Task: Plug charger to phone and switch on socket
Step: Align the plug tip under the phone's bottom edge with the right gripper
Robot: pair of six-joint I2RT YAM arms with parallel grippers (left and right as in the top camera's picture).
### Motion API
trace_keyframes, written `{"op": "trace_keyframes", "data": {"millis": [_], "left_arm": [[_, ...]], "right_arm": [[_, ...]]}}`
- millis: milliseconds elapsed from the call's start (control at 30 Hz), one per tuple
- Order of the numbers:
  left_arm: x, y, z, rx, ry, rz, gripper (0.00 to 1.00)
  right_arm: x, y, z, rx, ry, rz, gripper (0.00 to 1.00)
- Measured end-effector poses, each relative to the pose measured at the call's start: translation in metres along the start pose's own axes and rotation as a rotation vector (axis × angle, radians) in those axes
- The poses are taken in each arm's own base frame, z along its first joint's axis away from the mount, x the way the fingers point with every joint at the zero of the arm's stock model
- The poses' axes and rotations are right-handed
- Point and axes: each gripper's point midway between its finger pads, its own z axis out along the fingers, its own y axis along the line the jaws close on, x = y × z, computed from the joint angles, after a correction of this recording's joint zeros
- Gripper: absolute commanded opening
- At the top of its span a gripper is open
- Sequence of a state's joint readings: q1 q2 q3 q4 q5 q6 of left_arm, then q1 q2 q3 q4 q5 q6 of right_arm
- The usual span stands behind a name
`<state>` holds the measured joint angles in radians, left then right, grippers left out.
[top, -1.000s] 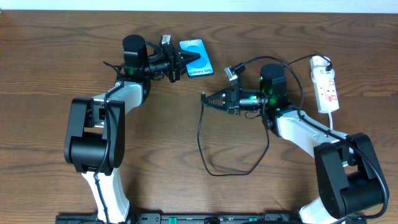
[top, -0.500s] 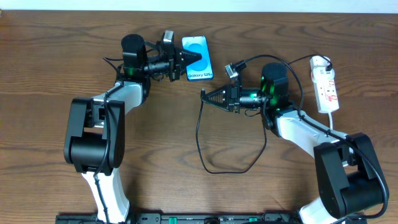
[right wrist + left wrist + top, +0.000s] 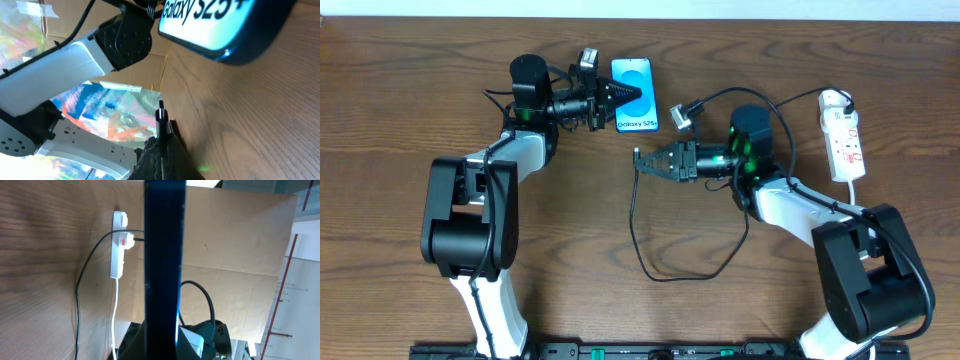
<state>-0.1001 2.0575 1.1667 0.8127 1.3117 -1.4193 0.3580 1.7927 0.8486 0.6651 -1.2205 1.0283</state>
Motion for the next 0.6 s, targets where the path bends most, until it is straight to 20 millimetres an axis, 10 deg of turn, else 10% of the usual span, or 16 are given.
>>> {"op": "trace_keyframes", "data": {"millis": [600], "left_arm": [[0.0062, -0.0006, -0.0003, 0.004, 0.036, 0.037, 0.07]], "right_arm": [[-0.0072, -0.0045, 0.0015, -0.008, -0.026, -0.084, 0.01]]}}
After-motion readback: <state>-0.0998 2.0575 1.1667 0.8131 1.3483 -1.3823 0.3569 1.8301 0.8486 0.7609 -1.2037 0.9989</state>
